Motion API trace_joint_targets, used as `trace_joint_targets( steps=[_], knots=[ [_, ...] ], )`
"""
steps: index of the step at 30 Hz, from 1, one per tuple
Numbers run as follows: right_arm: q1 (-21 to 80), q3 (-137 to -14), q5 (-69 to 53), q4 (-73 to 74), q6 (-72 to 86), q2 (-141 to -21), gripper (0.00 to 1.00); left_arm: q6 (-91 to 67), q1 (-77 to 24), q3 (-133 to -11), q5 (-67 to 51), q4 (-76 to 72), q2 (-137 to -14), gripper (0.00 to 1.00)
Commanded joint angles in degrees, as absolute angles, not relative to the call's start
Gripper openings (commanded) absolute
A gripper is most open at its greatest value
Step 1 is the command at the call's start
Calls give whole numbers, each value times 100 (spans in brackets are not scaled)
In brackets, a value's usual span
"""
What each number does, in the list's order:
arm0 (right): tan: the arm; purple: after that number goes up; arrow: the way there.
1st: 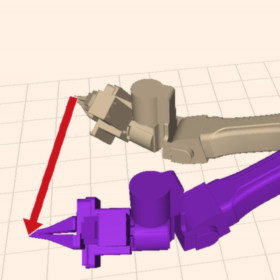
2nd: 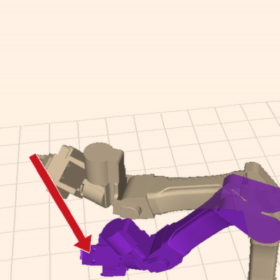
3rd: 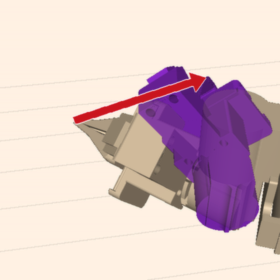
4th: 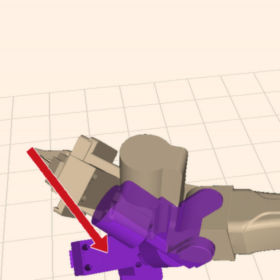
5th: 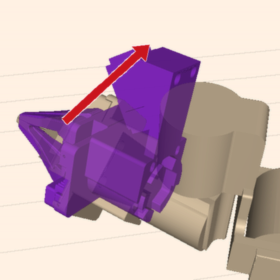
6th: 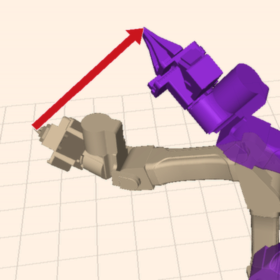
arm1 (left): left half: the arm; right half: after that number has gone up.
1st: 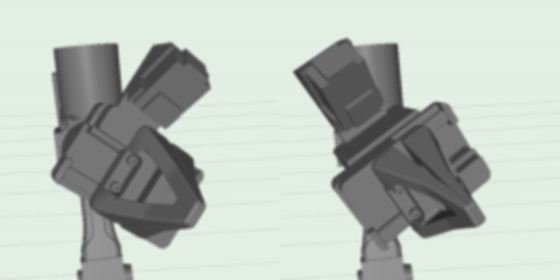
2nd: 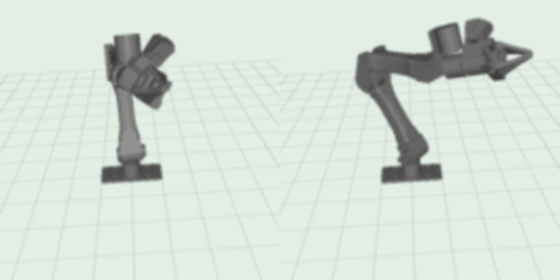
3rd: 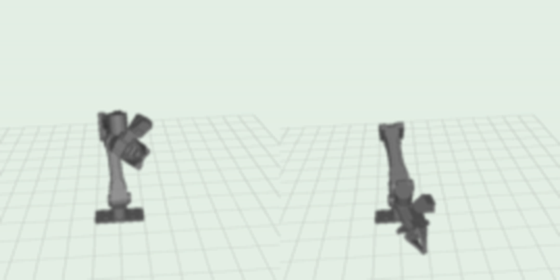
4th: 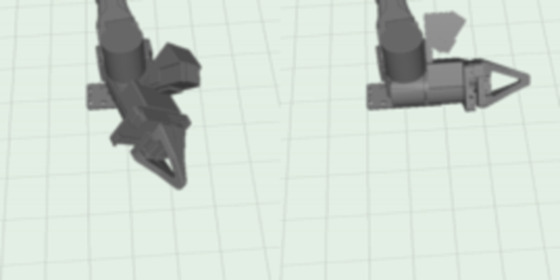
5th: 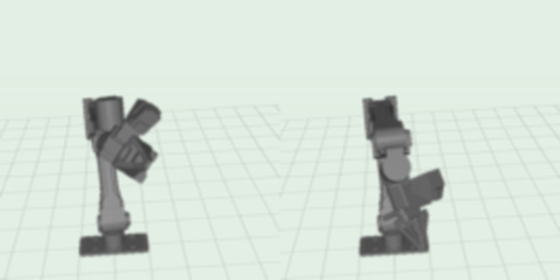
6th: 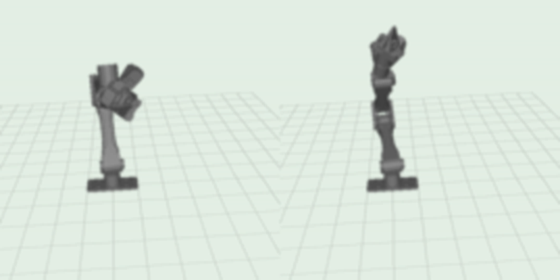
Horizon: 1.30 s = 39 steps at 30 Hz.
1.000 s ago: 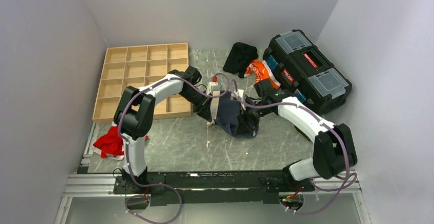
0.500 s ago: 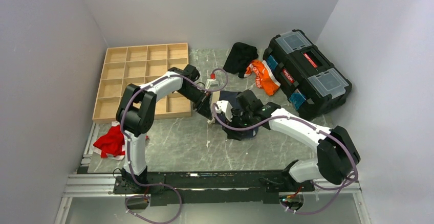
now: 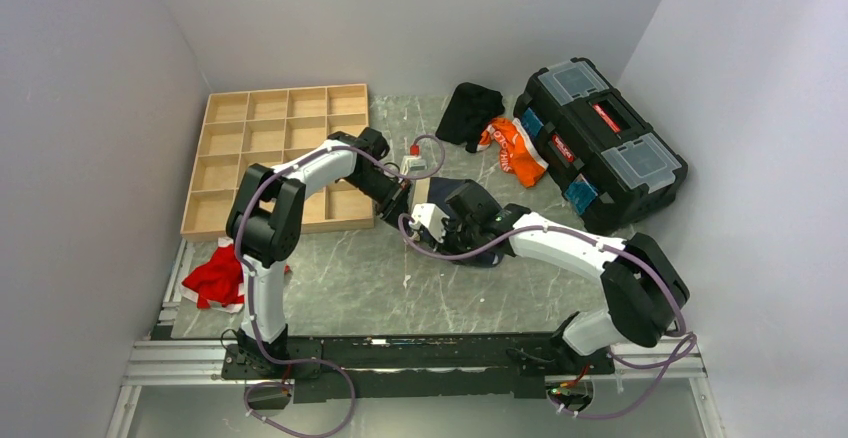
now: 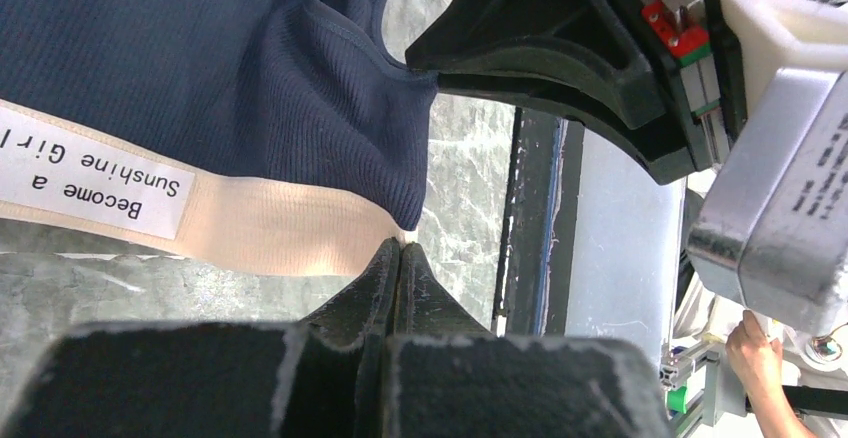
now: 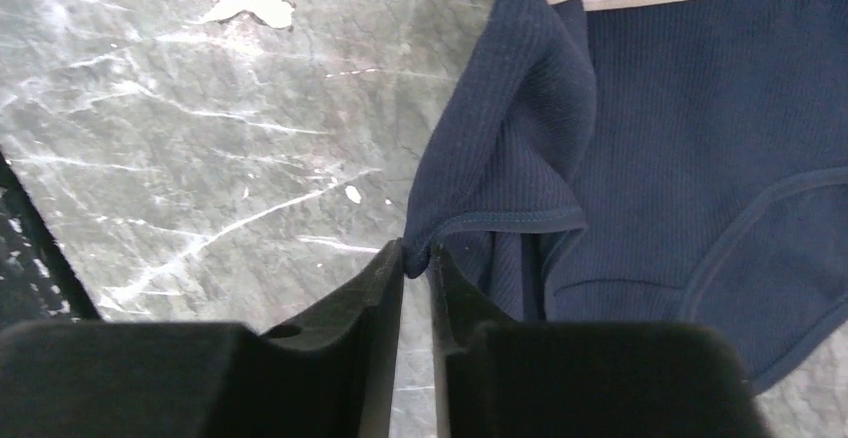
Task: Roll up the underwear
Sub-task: Fold the underwear at the center of the board.
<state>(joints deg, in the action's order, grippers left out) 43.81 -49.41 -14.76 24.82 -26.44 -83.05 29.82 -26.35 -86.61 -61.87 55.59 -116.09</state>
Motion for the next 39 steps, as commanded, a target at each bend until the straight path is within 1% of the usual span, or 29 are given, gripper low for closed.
trace_joint_targets(
  steps=[1, 2, 3, 6, 10, 13, 18, 21, 25, 28, 34, 39],
  knots=[
    [4404, -5194, -1137, 2402, -2615, -8270, 13, 3257, -2638, -8640, -6380, 5678, -11477, 0],
    [4403, -5213, -1133, 2452, -2645, -8233, 4, 3283, -2642, -8640, -6342, 5712, -11462, 0],
    [4399, -5220, -1152, 2497, -2688, -8166, 0, 3324, -2641, -8633, -6291, 5739, -11442, 0],
    [4403, -5294, -1459, 2861, -2938, -7938, 0, 3447, -2654, -8540, -6013, 5756, -11336, 0],
    [4402, -5584, -2334, 3877, -3267, -7840, 0, 3550, -2787, -8172, -5632, 5653, -10946, 0],
    [4406, -5890, -3095, 4634, -3428, -7952, 0, 3642, -3078, -7882, -5415, 5695, -10653, 0],
    [4415, -6596, -4066, 5969, -3875, -8300, 0, 3940, -3480, -7569, -5349, 6145, -10234, 0],
    [4413, -6920, -4330, 6411, -3980, -8238, 0, 4165, -3545, -7500, -5412, 6476, -10033, 0],
    [4388, -6812, -3741, 6144, -3742, -7844, 0, 4304, -3511, -7545, -5322, 6690, -9945, 0],
    [4227, -6678, -3298, 5917, -3705, -7732, 0, 4316, -3333, -7814, -5200, 6746, -10083, 0],
    [3579, -7007, -2981, 6220, -3998, -8360, 0, 4160, -2879, -8989, -4885, 6852, -10719, 0],
    [3101, -7232, -2664, 5927, -3998, -8843, 0, 4006, -2829, -10045, -4581, 6886, -11413, 0]
  ],
)
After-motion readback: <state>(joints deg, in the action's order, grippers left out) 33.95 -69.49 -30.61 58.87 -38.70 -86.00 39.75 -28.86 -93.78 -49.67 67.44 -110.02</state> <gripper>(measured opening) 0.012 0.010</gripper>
